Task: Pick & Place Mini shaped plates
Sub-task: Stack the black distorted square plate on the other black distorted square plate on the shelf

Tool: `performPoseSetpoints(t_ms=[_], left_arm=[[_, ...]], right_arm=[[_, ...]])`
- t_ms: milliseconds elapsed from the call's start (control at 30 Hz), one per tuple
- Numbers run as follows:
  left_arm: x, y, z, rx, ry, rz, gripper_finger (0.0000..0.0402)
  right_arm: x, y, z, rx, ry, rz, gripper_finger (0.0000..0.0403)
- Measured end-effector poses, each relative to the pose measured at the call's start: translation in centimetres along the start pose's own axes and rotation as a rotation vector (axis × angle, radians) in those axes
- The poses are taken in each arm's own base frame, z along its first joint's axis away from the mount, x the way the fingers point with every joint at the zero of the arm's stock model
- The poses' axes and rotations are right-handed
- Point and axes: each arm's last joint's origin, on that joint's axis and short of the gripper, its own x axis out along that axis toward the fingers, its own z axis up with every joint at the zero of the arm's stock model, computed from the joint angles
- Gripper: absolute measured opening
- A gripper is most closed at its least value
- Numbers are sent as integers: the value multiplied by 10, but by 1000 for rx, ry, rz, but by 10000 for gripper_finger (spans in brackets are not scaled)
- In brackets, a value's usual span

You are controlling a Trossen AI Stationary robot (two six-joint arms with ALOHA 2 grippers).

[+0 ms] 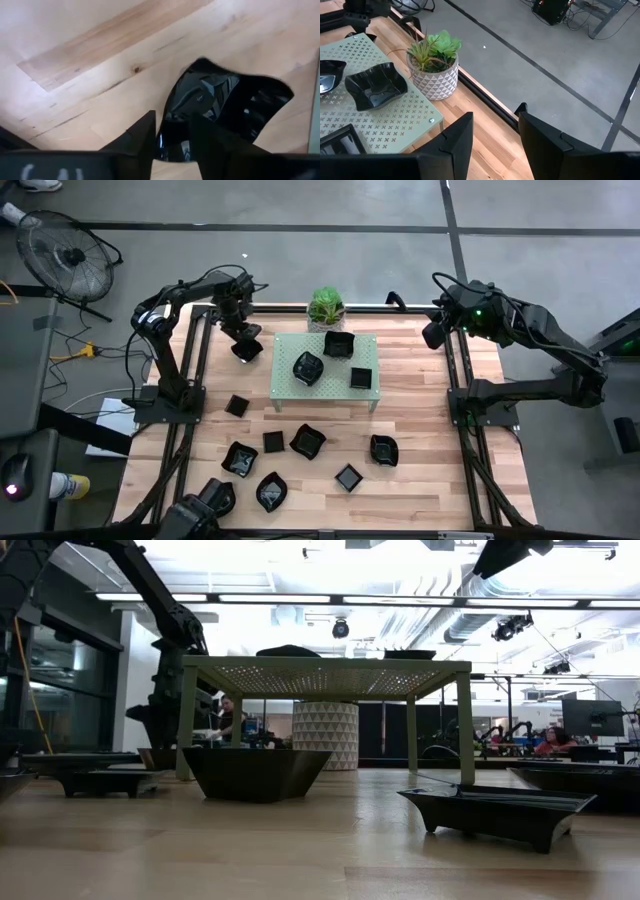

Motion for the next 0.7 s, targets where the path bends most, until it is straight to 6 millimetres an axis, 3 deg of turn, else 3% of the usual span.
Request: performPoseSetpoints(t_ms=[167,700], left_arm=[[0,0,-1,28,12,14,94],[1,1,1,32,-7,22,92]], right_arm=[[0,0,0,7,2,16,153],[0,1,0,19,3,18,154]])
